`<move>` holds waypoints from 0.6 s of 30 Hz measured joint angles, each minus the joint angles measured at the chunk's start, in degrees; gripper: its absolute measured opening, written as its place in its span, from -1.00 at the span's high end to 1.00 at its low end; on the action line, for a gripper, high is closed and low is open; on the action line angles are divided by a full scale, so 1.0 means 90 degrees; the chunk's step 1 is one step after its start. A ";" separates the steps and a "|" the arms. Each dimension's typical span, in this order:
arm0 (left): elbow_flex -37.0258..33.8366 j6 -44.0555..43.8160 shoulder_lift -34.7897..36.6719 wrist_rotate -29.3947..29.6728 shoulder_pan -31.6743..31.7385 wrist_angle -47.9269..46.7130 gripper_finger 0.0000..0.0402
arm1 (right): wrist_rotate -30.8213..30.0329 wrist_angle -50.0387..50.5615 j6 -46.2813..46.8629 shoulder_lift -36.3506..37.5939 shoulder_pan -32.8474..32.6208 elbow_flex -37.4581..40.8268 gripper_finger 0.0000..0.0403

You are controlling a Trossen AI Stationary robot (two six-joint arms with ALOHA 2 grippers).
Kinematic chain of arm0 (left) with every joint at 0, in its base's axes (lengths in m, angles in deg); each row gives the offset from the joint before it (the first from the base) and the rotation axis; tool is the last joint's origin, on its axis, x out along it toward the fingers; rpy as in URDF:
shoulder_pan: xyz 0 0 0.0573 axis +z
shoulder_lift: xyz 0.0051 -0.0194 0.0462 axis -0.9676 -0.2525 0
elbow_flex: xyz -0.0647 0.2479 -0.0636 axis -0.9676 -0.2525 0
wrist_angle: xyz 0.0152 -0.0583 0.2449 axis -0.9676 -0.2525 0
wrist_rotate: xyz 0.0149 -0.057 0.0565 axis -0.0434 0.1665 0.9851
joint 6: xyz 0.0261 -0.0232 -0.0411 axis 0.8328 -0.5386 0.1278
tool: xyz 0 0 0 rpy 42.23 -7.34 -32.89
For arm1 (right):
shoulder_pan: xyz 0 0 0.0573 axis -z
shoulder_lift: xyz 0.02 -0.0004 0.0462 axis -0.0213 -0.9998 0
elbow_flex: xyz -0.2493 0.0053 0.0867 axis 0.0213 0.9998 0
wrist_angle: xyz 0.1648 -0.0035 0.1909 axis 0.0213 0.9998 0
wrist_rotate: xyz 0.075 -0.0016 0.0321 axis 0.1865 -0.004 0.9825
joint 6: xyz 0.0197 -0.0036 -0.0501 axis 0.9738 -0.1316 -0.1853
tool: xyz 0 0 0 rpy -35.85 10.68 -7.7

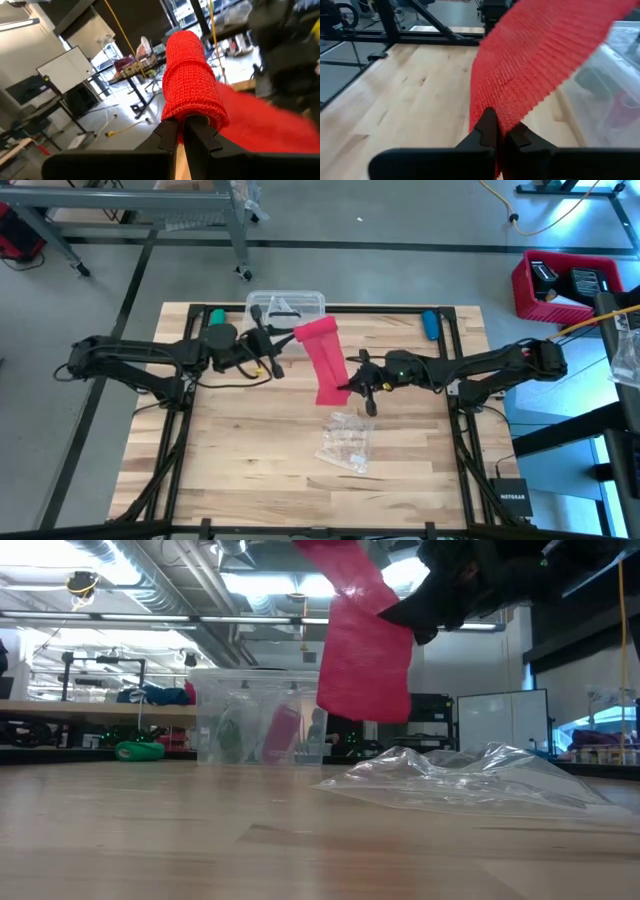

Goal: Roll bandage
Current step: Roll the red bandage

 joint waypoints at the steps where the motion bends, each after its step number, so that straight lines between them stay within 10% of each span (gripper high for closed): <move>1: -0.0001 0.0042 -0.0056 0.0051 -0.0001 -0.0004 0.94 | -0.0076 0.0010 0.0059 0.0046 -0.0087 0.0000 1.00; 18: 0.0000 0.0517 -0.0850 0.0416 -0.0006 0.0287 0.94 | -0.0643 -0.0182 0.1123 0.0814 -0.1253 0.0002 1.00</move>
